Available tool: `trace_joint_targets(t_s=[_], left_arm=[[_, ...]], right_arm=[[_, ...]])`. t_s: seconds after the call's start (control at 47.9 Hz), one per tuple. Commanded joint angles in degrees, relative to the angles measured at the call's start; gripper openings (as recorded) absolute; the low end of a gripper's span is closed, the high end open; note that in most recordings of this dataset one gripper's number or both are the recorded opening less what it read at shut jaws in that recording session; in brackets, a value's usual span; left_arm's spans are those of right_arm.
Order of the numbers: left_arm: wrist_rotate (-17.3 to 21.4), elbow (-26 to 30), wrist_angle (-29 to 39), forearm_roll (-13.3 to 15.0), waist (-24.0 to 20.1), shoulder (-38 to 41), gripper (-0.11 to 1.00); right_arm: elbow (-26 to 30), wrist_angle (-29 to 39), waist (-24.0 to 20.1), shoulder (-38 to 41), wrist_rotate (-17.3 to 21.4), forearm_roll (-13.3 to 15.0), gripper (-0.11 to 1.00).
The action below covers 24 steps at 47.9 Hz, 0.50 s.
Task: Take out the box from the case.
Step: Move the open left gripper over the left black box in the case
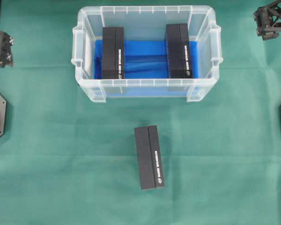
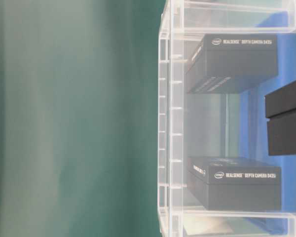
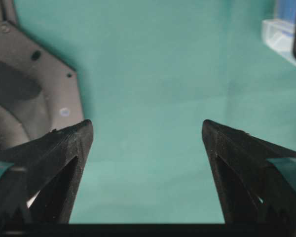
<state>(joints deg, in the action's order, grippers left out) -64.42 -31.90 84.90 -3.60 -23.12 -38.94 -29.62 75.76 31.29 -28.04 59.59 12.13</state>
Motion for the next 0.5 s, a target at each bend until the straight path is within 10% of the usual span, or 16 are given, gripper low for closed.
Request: trace_joint_targets(t_s=[0.0, 0.481], left_arm=[[0.09, 2.81, -0.62, -0.26, -0.18, 1.85, 0.86], [-0.44, 21.45, -2.20, -0.26, 3.25, 21.88, 0.86]], right_arm=[[0.53, -0.18, 0.18, -0.70, 0.09, -0.09, 0.94], [0.35, -0.62, 0.18, -0.70, -0.62, 0.26, 0.94]])
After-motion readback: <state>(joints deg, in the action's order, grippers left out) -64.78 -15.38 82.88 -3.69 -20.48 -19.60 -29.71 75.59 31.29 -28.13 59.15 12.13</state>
